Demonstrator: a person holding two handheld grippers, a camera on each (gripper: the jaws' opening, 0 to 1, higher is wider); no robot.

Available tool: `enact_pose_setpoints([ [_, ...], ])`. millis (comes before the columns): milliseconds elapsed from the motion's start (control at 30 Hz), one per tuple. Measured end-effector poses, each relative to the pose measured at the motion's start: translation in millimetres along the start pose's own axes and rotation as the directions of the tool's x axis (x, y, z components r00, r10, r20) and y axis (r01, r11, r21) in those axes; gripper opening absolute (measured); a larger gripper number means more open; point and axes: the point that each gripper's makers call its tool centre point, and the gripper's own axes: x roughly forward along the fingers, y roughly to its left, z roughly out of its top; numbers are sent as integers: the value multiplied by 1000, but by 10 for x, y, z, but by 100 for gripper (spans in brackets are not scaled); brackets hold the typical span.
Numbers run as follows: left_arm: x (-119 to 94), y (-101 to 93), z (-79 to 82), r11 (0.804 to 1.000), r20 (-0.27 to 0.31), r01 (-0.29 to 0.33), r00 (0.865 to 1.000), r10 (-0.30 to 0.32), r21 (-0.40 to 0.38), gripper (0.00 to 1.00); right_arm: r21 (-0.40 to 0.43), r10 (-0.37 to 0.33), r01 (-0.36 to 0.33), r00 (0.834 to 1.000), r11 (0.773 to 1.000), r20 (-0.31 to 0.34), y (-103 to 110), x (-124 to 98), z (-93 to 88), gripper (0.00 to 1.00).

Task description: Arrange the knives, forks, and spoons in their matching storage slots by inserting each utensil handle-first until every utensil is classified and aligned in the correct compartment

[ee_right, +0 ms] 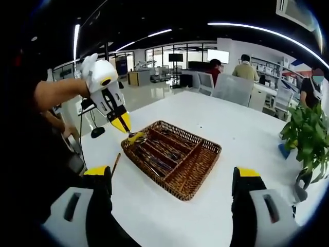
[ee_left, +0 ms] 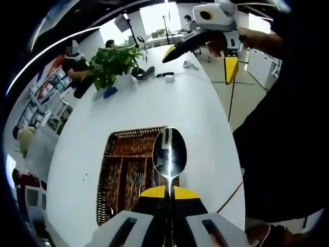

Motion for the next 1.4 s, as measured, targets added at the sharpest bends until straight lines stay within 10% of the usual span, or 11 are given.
enact_pose_setpoints([
  [700, 92, 176, -47, 1000, -14, -4, 1000, 4, 0, 0, -3, -23, 23, 1000, 1000, -2, -7, -22, -38, 99],
  [1400, 126, 917, -76, 998, -25, 11, 1000, -9, 69, 0, 16, -63, 63, 998, 998, -19, -54, -81, -102, 99],
])
